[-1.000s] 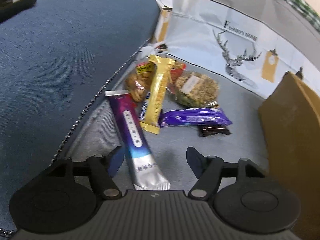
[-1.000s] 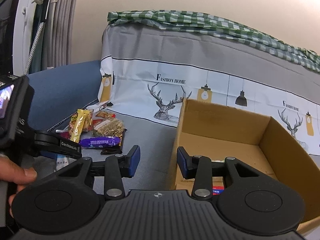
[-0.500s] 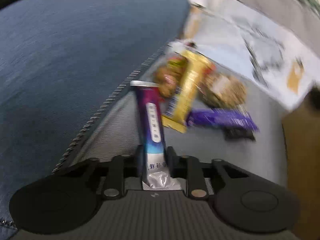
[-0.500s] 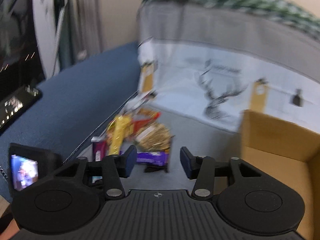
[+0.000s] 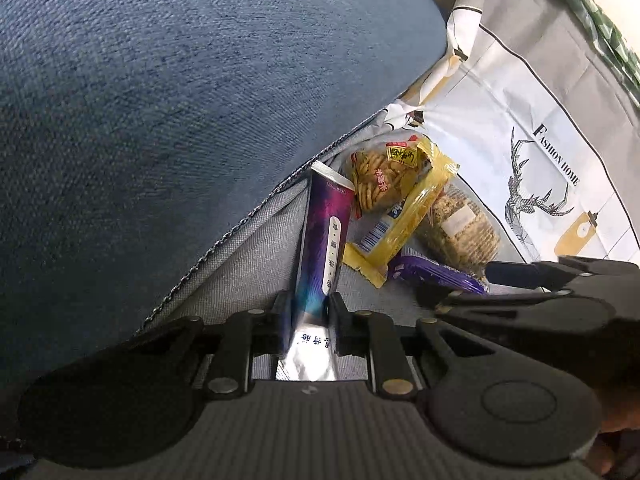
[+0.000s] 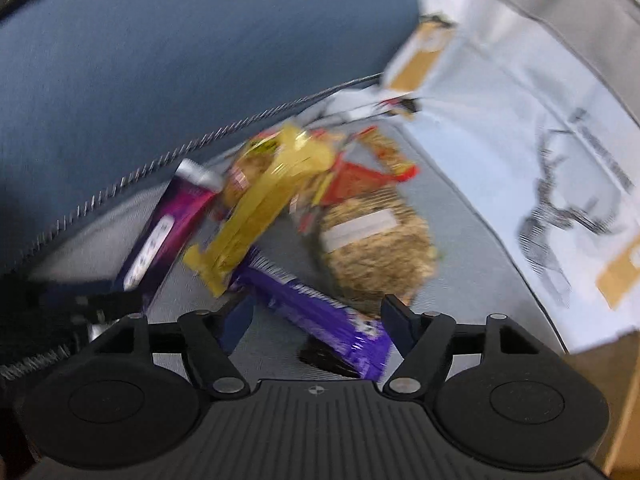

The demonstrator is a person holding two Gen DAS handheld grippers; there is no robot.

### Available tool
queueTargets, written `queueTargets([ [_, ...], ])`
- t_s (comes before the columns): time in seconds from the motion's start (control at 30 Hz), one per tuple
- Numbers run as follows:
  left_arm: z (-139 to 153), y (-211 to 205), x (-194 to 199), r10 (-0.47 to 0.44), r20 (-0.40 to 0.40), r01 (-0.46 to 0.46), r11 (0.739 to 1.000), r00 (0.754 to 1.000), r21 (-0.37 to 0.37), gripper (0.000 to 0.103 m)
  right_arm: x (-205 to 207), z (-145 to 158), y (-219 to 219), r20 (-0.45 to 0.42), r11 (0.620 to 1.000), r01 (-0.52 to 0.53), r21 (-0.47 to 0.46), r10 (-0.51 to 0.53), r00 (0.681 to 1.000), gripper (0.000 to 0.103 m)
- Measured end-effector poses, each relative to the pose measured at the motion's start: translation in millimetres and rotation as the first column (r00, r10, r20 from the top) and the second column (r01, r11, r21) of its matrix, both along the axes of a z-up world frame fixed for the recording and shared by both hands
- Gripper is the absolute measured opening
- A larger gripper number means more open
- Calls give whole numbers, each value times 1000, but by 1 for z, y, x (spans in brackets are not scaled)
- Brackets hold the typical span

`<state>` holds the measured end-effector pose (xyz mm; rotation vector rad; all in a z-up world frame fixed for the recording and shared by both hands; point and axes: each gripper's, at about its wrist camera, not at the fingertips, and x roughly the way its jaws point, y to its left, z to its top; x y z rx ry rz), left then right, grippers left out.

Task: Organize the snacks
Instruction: 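Grasp the purple tube snack with the left tool while the right tool grasps the purple chocolate bar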

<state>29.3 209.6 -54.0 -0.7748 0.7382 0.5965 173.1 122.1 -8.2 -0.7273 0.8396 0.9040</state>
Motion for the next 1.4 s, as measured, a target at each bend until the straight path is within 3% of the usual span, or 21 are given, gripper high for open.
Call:
queueTargets([
  [0.07,0,-1,2,-7,-1,7,1000,1000,12,23,-2,-7,5,23,999,-45,-31,46,999,78],
  [0.13,0,-2,3,-13,-3,13,1000,1000,23,23,-5,-9,7,34,997,-71,-38,72,997,75],
  [0.17,0,-3,4,-14,-4,14,1000,1000,25,23,-7,-9,6,36,996,-82,-30,83,996,66],
  [0.27,-1,-5,4,-15,-4,15,999,1000,31,23,-11,-8,0,15,995,-102,-13,102,995,22],
  [0.37,-2,-6,4,-15,-3,15,999,1000,32,23,-21,-7,-11,-4,993,-116,-3,116,993,14],
  [0.5,-2,-6,4,-19,-4,19,999,1000,38,23,-39,3,-29,-15,997,-71,30,72,997,13],
  [0.67,-2,-9,6,-28,-15,29,998,999,57,22,-71,23,-64,-31,990,115,83,-113,993,13],
  [0.83,-1,-9,7,-38,-22,39,997,999,63,20,-109,29,-113,-106,942,295,158,-281,954,13],
  [1.0,2,-10,6,-89,-38,89,996,995,20,17,-146,24,-154,-151,895,373,246,-345,926,13],
  [1.1,6,-14,3,-174,-57,170,983,983,-63,16,-161,14,-167,-166,859,430,280,-398,902,13],
  [1.2,13,-26,-5,-274,-105,262,958,956,-112,16,-166,0,-172,-160,832,471,294,-443,882,13],
  [1.33,17,-45,-17,-393,-147,377,917,908,-127,18,-163,-17,-172,-174,816,499,290,-468,866,13],
  [1.4,18,-50,-19,-414,-162,403,910,896,-98,20,-162,-24,-172,-180,824,492,282,-458,870,15],
])
